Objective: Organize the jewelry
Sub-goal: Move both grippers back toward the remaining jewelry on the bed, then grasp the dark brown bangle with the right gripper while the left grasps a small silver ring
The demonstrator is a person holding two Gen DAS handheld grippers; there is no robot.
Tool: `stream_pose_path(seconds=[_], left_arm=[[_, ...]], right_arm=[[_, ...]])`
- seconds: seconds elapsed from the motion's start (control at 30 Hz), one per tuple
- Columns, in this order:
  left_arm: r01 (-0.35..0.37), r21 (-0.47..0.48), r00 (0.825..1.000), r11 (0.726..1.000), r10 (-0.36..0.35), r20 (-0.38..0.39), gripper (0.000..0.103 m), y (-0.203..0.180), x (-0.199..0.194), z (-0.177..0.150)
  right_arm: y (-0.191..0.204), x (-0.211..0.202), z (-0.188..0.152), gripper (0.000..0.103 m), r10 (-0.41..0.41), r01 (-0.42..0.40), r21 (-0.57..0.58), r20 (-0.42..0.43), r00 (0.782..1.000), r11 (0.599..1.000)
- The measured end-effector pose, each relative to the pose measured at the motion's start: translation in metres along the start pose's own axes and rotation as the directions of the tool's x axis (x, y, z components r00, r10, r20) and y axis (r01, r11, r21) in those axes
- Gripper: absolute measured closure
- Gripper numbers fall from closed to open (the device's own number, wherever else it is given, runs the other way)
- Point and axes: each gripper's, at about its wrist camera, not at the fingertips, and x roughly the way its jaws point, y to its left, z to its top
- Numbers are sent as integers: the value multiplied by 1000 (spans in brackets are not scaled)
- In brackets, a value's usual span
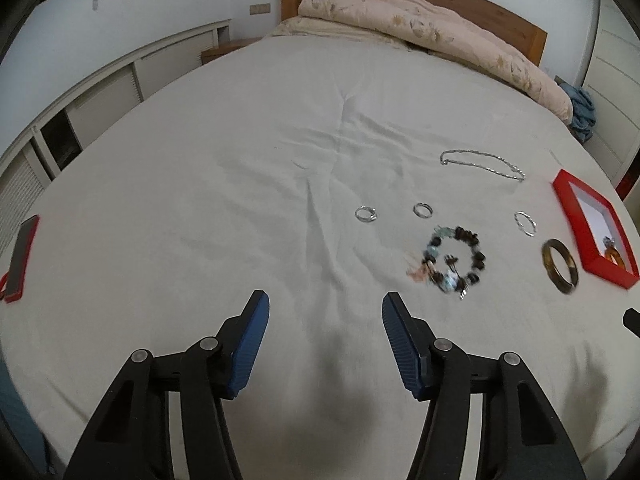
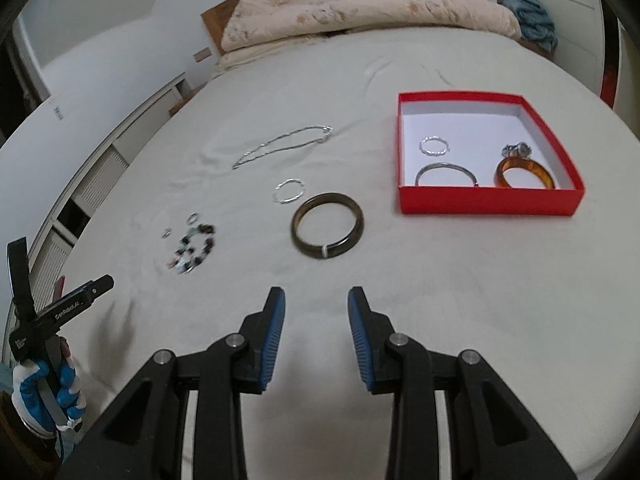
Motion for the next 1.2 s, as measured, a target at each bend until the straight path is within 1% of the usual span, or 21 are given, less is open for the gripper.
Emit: stream_pose_path(seconds=[0.23,0.4,0.6,0.97,1.2], left_arm=[[-2,5,1000,1000,2,-7,45,-2,27,16],[-5,21,1000,1000,4,5,45,-5,40,31],[-9,44,1000,999,9,6,45,-11,56,41],[1,64,1000,998,0,-13,45,-18,75,45],[17,87,1000,996,-16,-22,59,-23,90,52]], right_arm=[[-17,39,21,72,12,-12,65,0,1000,998],[-21,58,30,72,19,-19,80,-2,1000,997],[-29,73,34,72,22,-21,98,-9,1000,995],[-38,89,33,72,32,-29,116,-25,999,993],[-39,101,38,72,36,-32,111,-33,999,993]])
